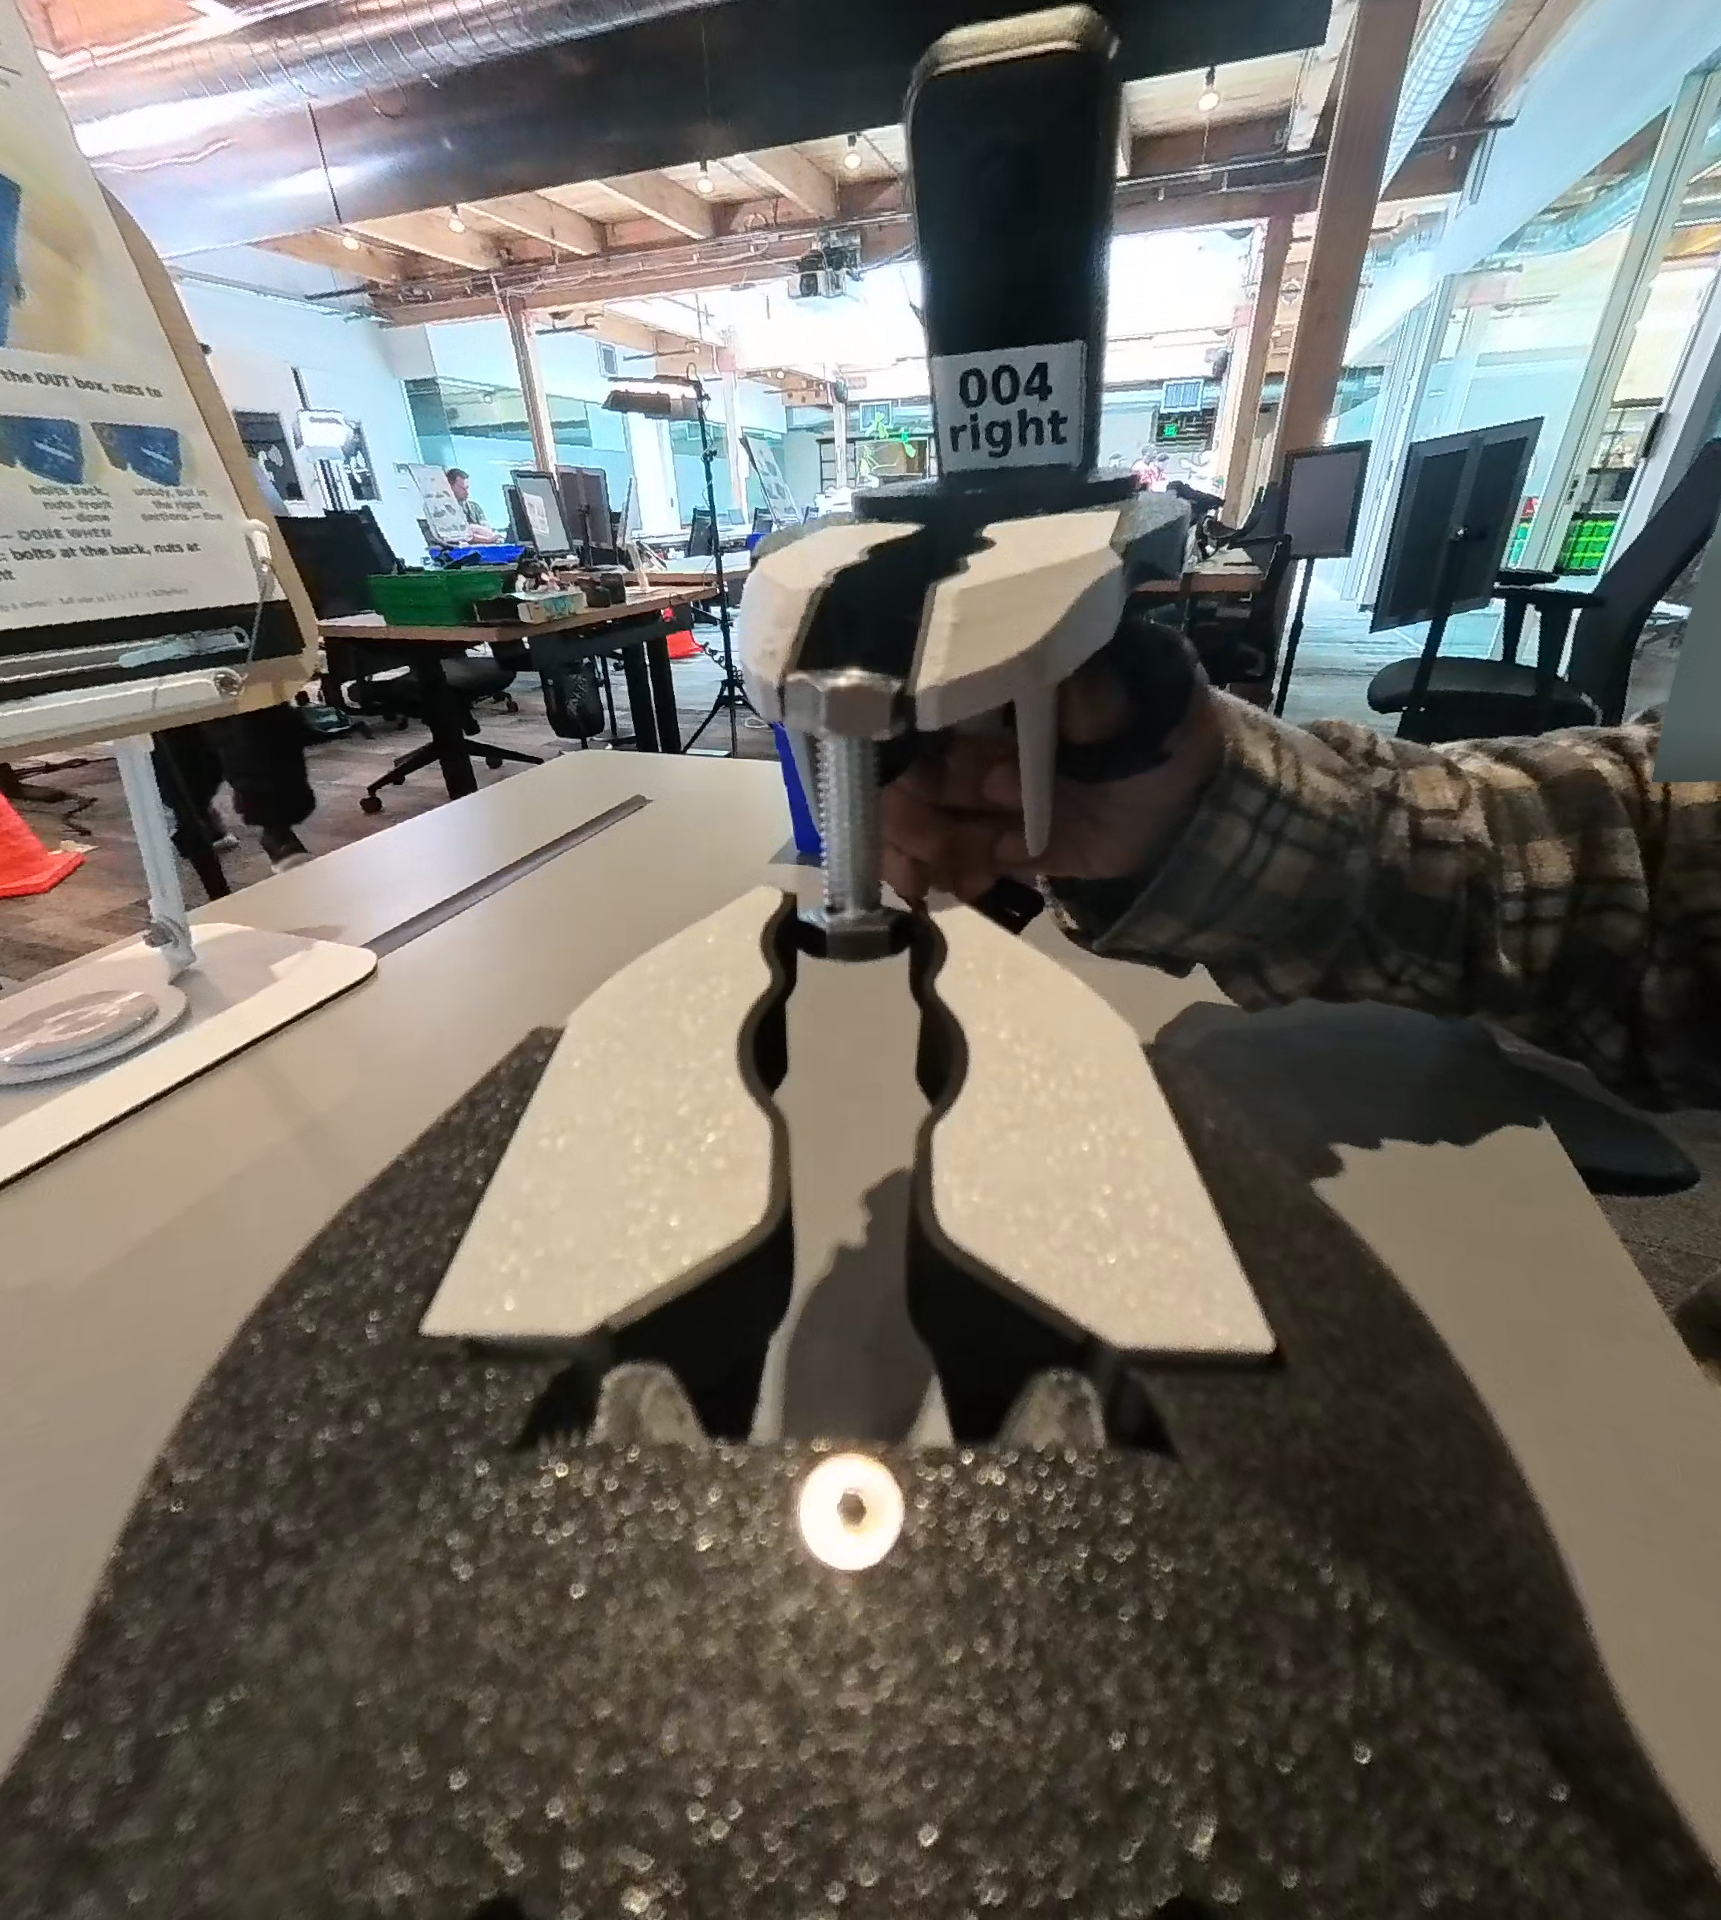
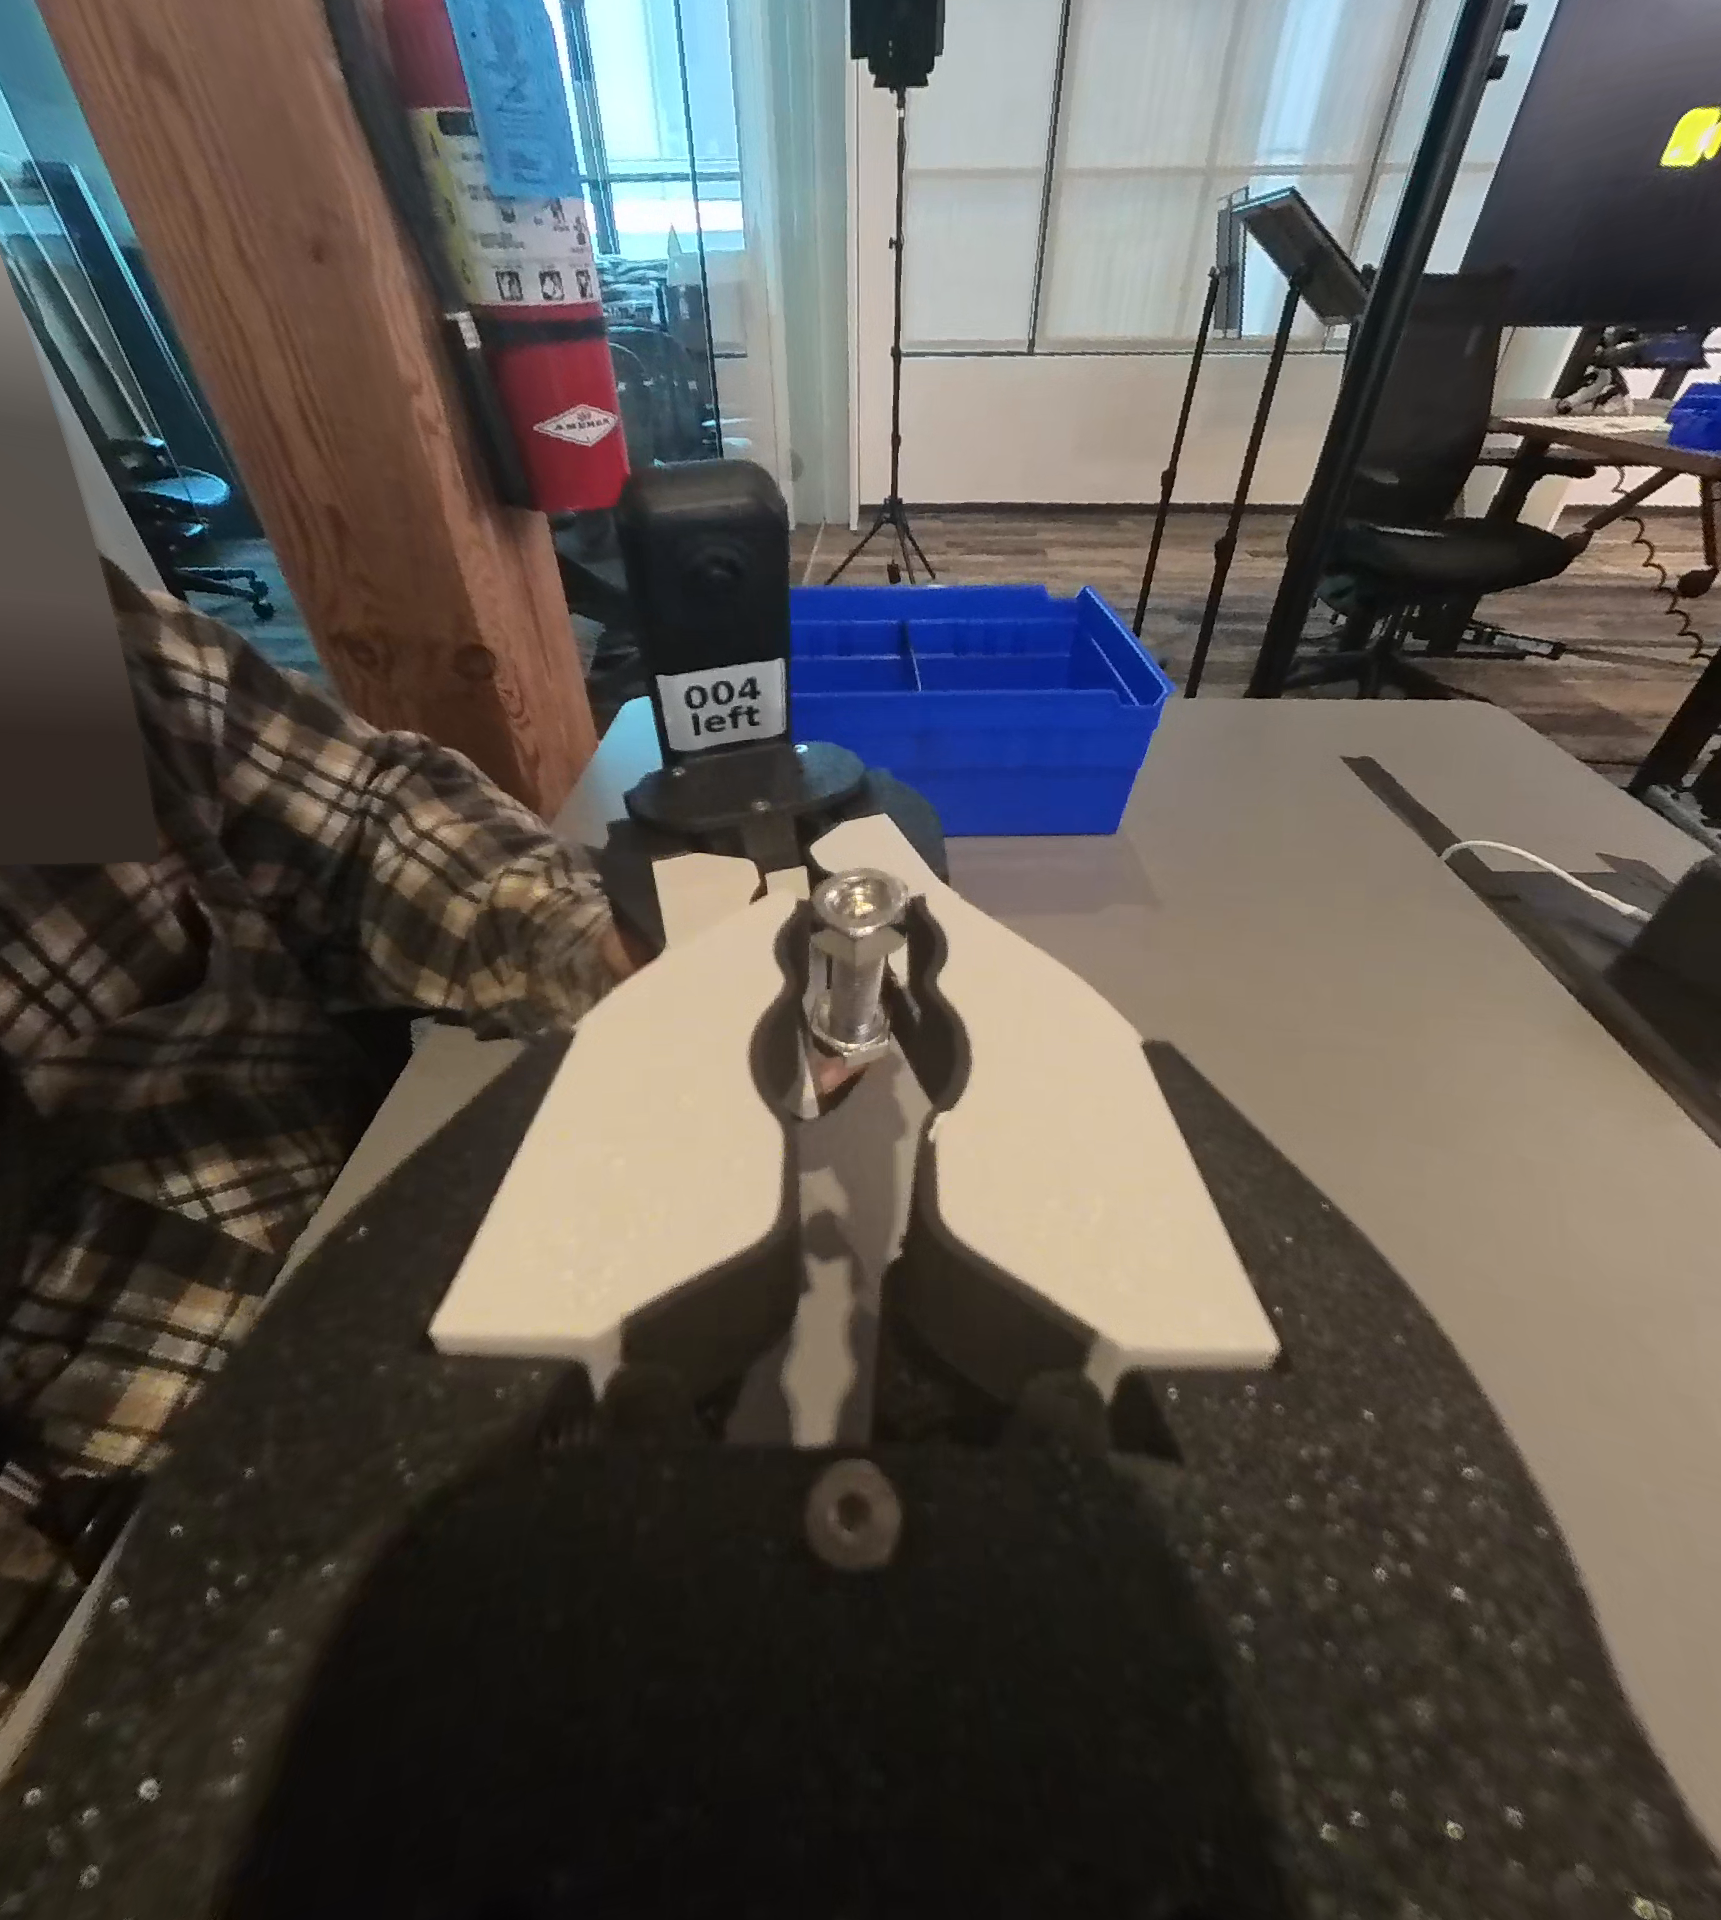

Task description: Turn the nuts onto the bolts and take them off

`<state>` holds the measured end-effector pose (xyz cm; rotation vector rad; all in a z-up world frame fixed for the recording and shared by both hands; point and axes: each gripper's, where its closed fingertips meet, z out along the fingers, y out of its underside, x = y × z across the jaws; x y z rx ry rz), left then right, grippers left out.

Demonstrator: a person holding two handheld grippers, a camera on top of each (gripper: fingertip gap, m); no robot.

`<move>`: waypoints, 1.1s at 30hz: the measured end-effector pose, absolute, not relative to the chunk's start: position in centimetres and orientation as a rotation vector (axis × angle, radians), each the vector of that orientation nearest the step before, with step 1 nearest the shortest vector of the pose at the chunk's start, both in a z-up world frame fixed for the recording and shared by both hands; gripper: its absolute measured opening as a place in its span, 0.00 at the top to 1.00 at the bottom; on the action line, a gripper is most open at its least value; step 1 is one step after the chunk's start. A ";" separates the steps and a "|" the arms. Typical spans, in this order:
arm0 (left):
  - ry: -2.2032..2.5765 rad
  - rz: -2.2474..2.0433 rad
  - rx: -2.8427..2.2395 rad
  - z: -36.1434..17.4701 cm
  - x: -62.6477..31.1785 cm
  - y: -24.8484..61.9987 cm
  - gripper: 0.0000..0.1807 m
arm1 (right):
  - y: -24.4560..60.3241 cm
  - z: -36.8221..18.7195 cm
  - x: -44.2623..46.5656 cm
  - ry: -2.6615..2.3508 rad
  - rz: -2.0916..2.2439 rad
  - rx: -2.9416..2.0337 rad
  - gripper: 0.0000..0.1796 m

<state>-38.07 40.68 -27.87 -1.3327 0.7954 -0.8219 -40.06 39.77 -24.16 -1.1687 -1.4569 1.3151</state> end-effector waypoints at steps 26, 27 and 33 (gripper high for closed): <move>0.823 -0.811 -1.359 -28.5 -37.8 40.8 0.89 | 40.1 -24.7 -40.0 -1.472 1.307 -1.187 0.88; 0.822 -0.810 -1.359 -28.4 -37.9 40.8 0.89 | 40.1 -24.7 -39.9 -1.473 1.310 -1.184 0.89; 0.815 -0.802 -1.350 -28.3 -38.0 40.8 0.89 | 40.1 -24.5 -39.8 -1.452 1.347 -1.179 0.90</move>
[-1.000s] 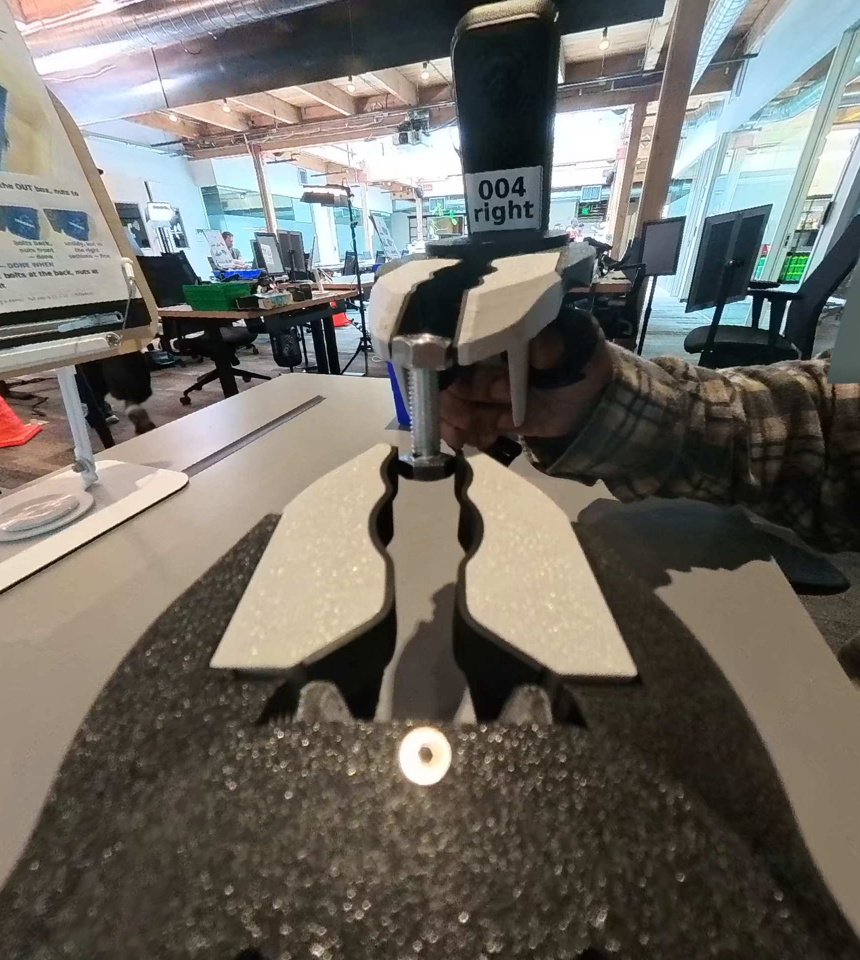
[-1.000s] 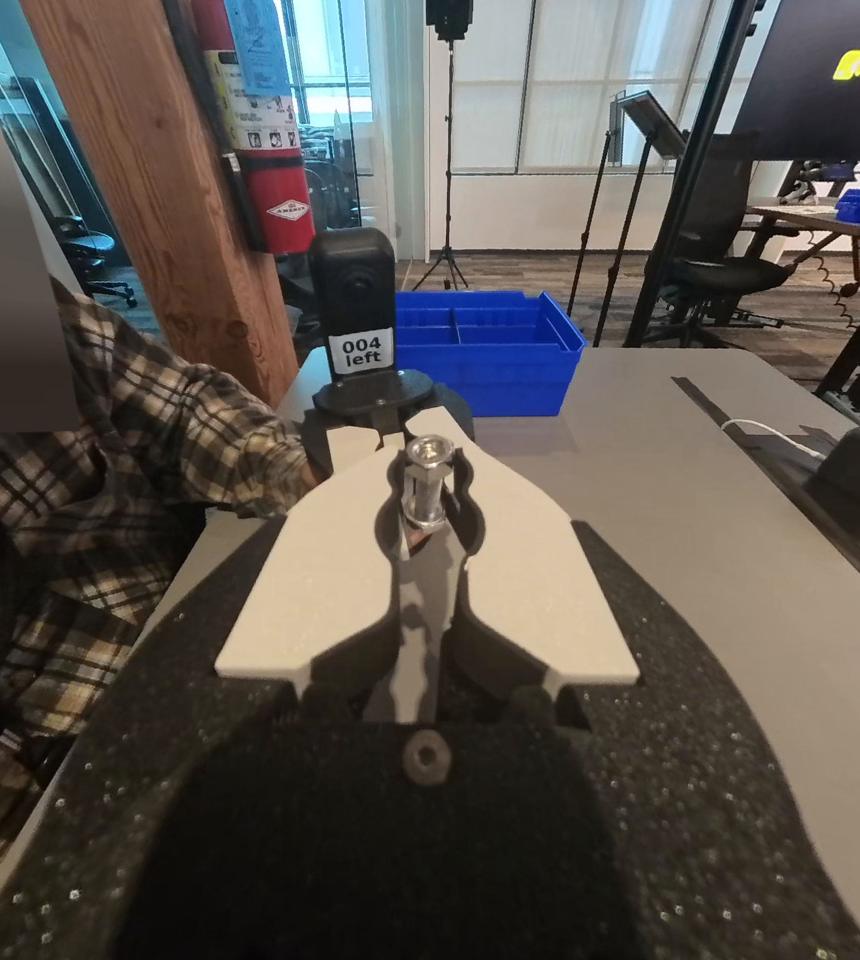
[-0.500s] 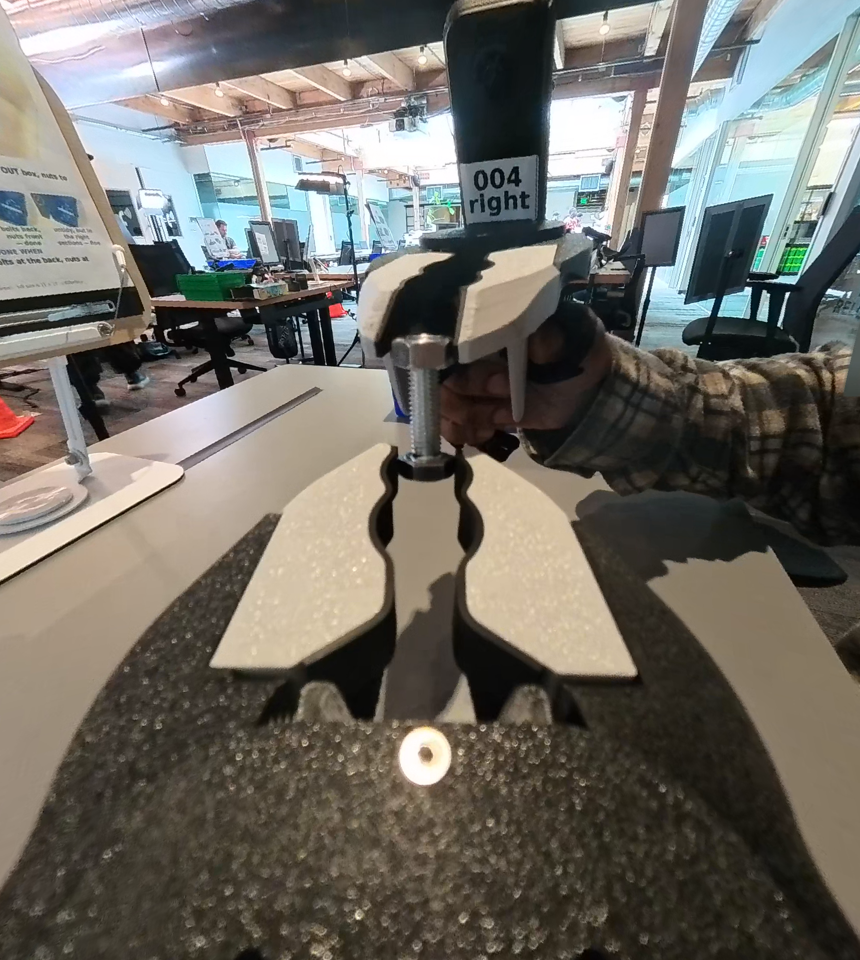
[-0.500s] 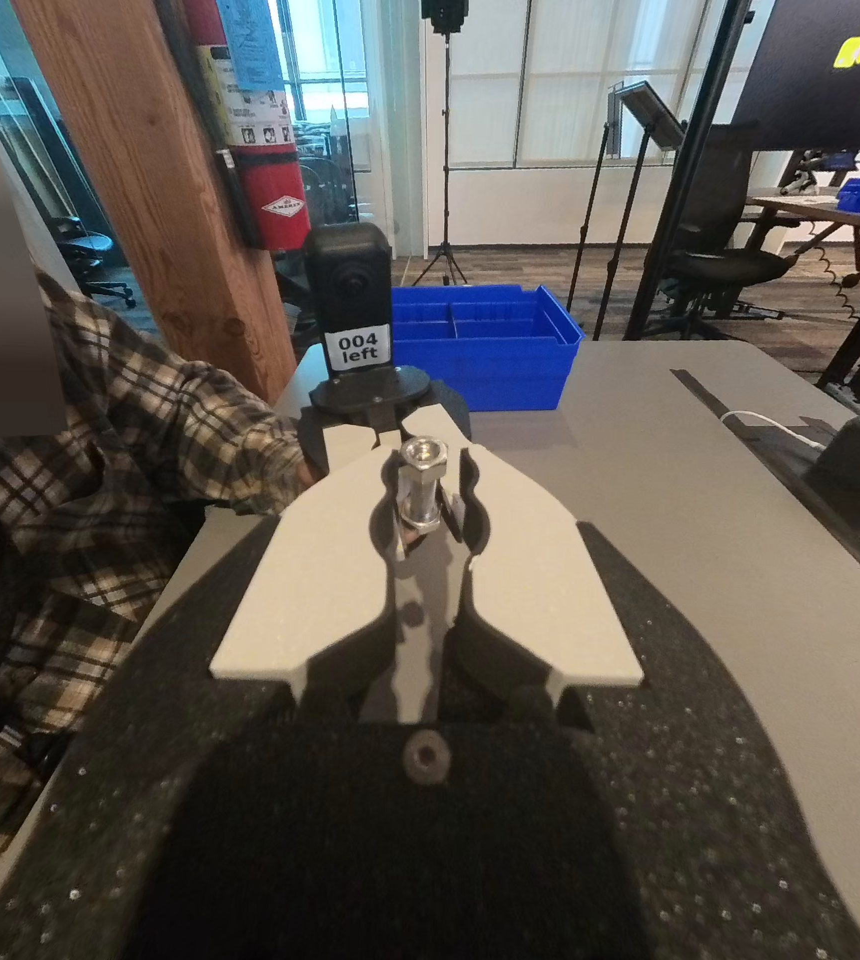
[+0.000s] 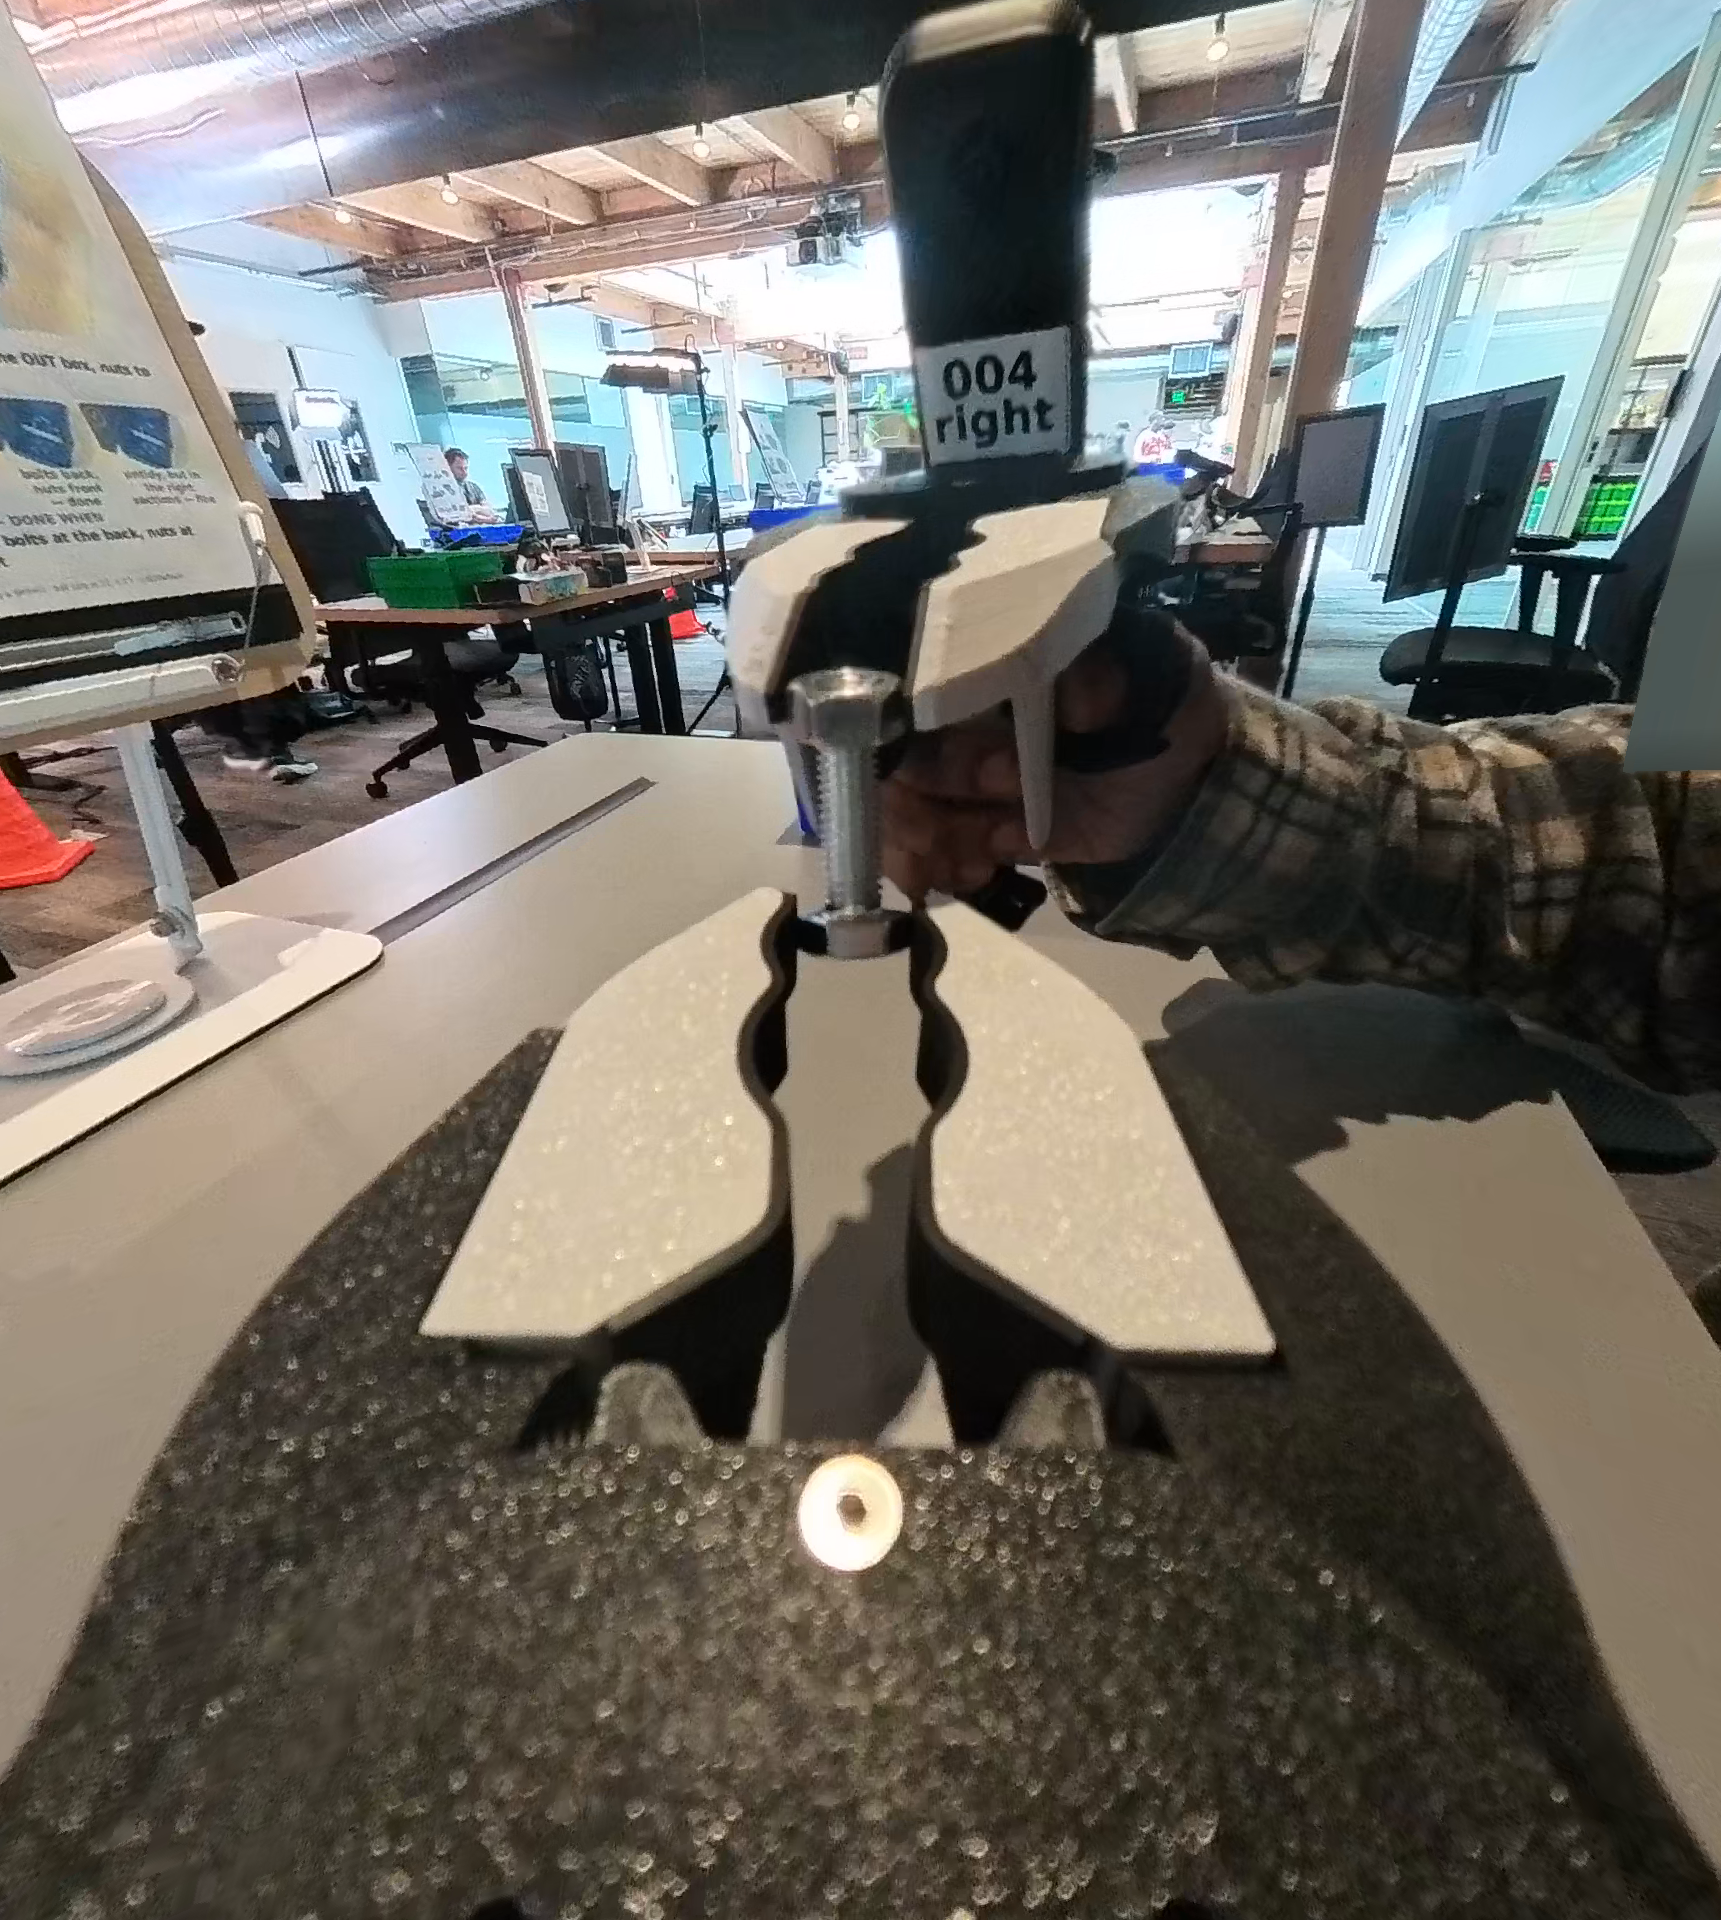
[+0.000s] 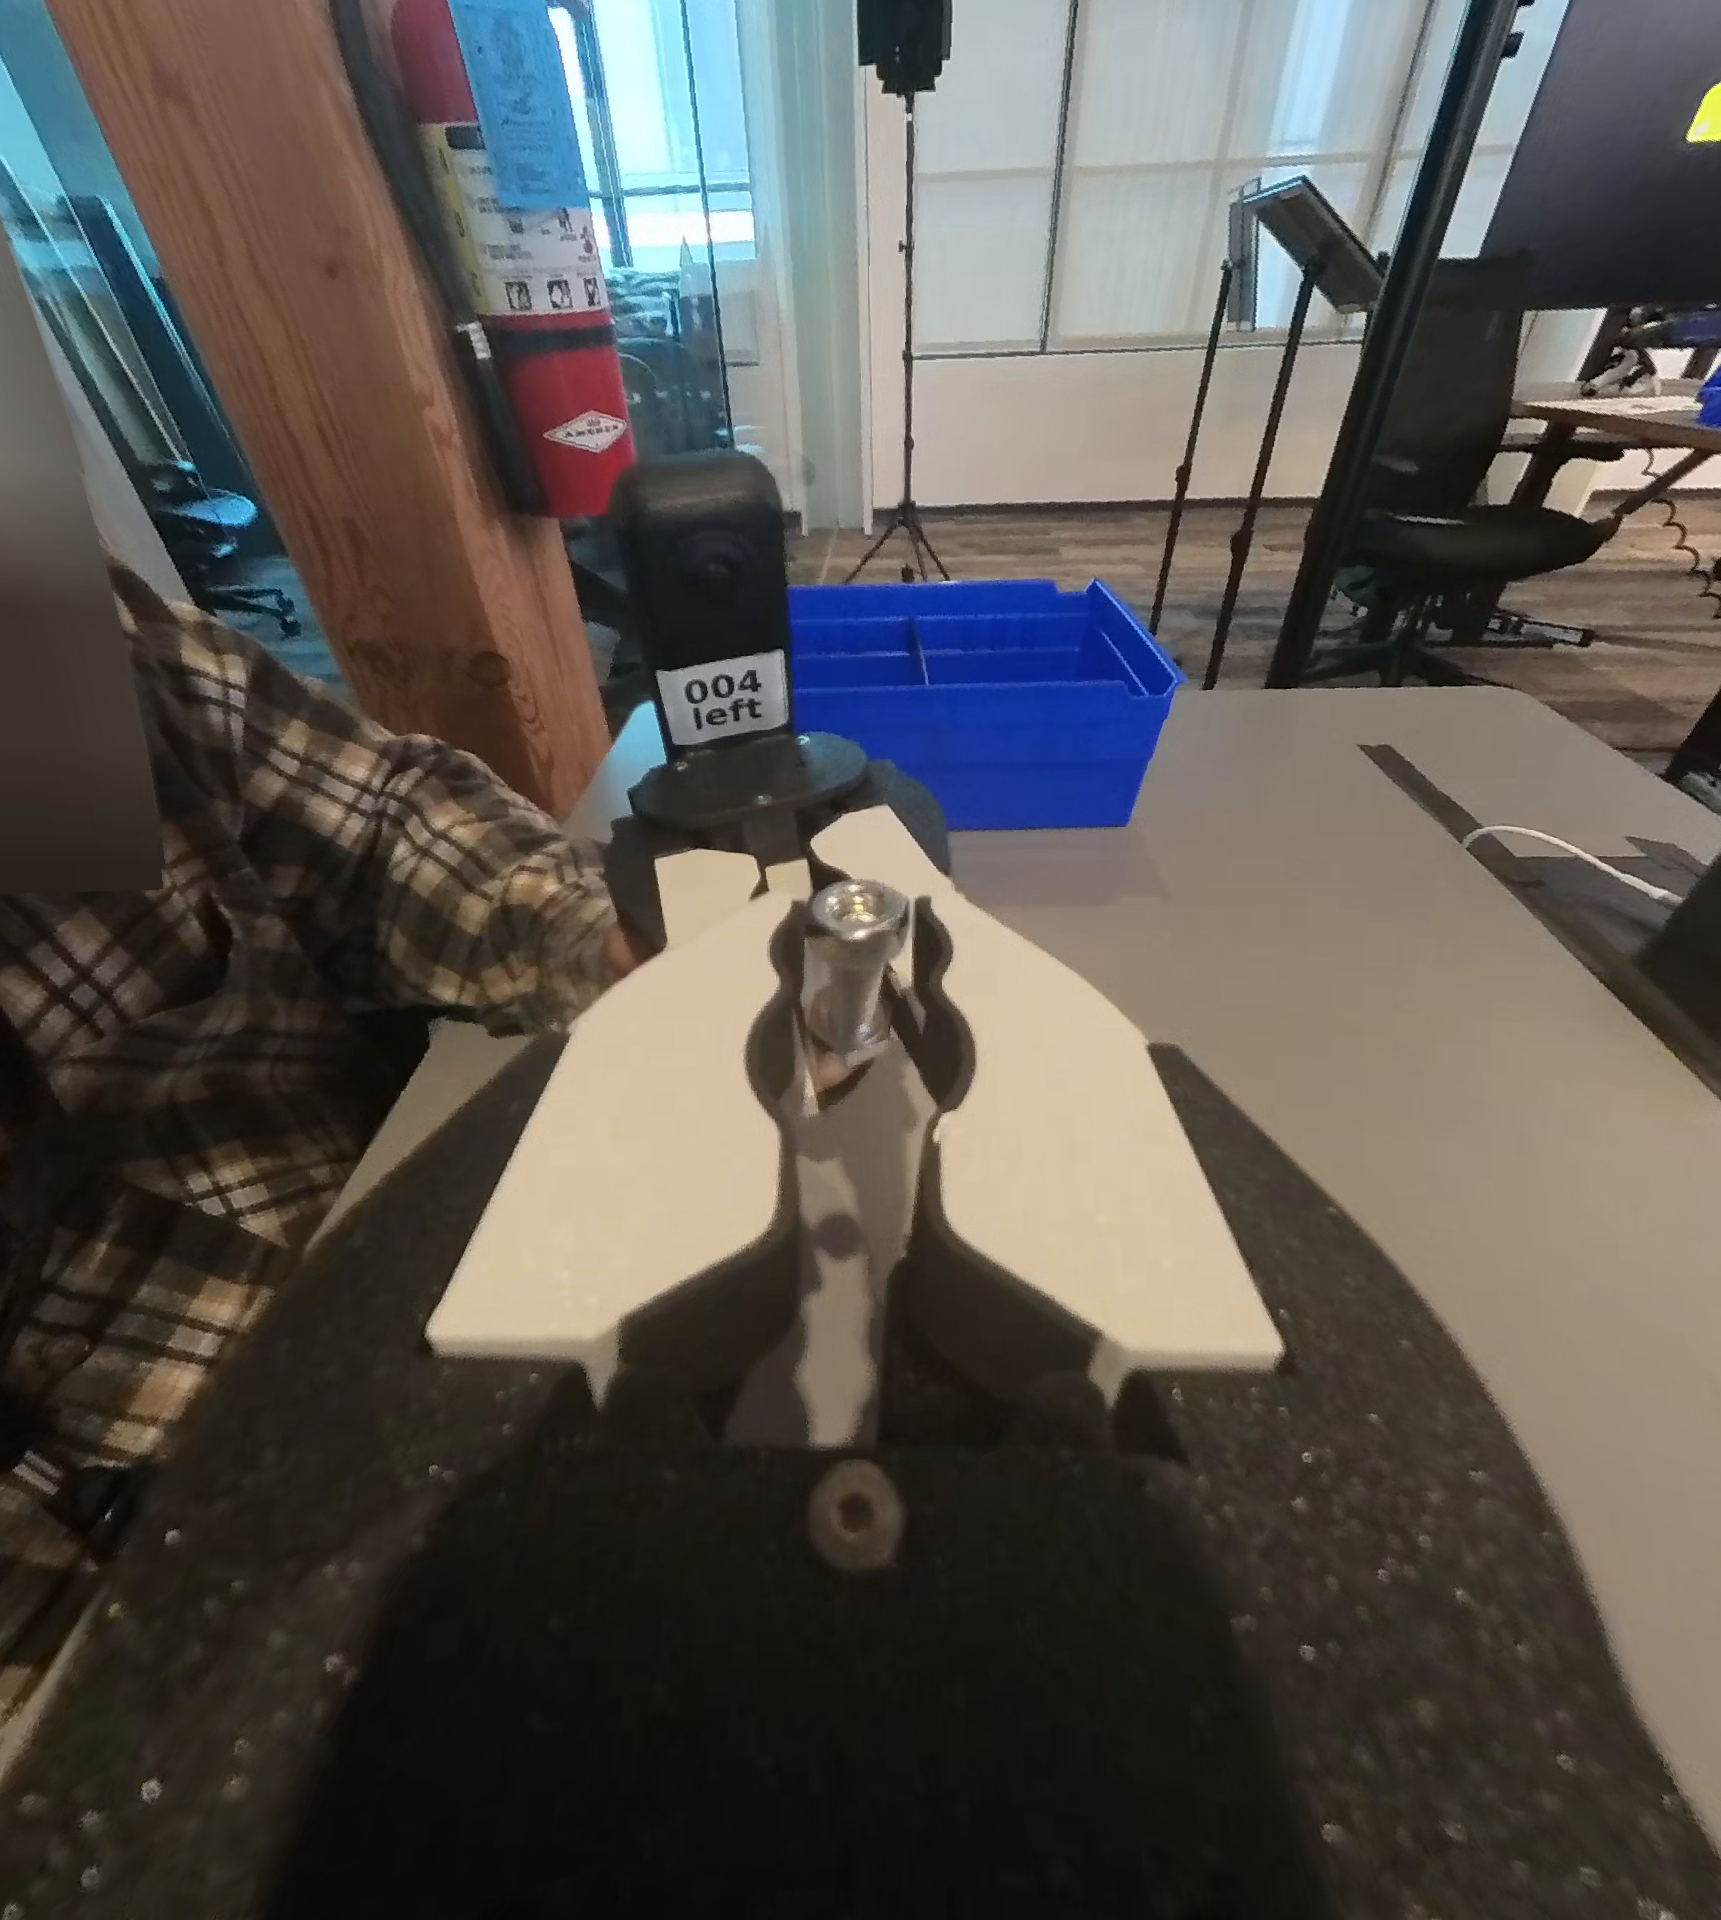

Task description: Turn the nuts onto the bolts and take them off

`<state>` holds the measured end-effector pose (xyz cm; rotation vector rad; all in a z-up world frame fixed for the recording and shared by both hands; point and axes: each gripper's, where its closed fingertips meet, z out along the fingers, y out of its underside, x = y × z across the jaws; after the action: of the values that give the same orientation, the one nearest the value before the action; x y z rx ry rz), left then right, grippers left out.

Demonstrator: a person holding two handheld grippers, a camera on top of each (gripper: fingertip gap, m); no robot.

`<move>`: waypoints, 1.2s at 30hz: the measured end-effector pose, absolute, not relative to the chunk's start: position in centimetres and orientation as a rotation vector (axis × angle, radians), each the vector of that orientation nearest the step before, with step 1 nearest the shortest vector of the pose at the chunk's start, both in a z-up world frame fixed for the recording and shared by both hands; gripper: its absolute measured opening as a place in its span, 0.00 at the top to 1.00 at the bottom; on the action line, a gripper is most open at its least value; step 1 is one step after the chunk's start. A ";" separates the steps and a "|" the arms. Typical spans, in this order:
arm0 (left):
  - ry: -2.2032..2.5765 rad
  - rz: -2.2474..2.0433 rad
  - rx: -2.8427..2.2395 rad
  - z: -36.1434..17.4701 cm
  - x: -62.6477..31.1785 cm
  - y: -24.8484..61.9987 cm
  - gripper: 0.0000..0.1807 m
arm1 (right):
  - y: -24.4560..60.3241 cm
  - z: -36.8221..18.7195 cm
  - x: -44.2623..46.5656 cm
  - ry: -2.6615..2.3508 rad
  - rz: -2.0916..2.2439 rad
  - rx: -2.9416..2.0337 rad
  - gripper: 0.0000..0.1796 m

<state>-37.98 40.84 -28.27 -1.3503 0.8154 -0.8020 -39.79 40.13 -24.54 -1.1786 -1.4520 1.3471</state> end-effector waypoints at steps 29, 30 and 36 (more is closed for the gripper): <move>0.742 -0.823 -1.401 -28.6 -40.8 43.1 0.89 | 43.3 -43.7 -32.1 -1.822 0.811 -1.855 0.90; 0.746 -0.829 -1.404 -28.7 -40.7 43.0 0.89 | 43.3 -43.7 -32.0 -1.827 0.808 -1.850 0.90; 0.760 -0.848 -1.403 -28.8 -40.3 42.8 0.89 | 43.3 -43.6 -31.7 -1.842 0.815 -1.825 0.85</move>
<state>-40.31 42.82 -28.80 -1.4031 0.7597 -0.8475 -31.68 43.32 -43.63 -1.8250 -1.8420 0.8150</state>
